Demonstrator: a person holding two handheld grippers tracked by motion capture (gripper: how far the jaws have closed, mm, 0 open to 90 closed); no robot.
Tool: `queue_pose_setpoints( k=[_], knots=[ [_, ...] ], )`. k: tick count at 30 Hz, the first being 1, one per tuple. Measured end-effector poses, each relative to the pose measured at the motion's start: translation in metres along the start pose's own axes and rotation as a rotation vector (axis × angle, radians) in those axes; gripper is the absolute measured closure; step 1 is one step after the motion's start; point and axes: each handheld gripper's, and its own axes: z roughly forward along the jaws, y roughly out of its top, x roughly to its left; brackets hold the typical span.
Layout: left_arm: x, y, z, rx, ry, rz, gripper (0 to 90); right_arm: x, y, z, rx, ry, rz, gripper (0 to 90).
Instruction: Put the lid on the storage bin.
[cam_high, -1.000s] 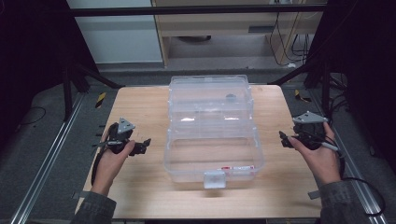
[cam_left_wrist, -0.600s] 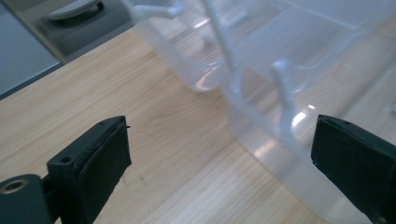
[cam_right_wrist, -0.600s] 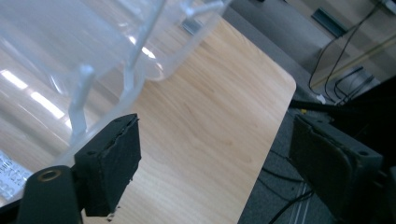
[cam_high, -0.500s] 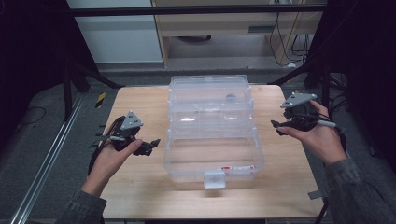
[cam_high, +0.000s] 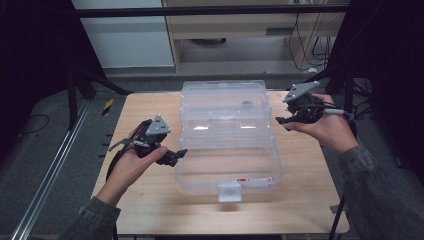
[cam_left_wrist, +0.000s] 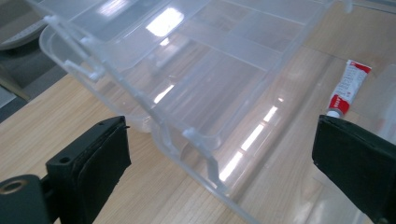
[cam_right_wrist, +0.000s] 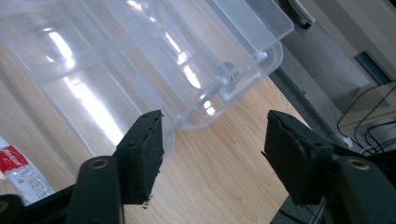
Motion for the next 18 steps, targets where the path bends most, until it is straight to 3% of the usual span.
queue_pose_setpoints(
  k=[12,14,18],
  knots=[
    [-0.022,0.012,0.009,0.035,-0.093,0.082,3.5,0.002,0.031,0.009,0.027,0.073,-0.127,56.6],
    [-0.026,0.012,0.009,0.049,-0.119,0.106,4.0,0.003,0.036,0.013,0.039,0.092,-0.169,60.1],
    [-0.032,0.012,0.013,0.066,-0.158,0.135,5.8,0.003,0.041,0.019,0.047,0.115,-0.194,62.2]
  ],
)
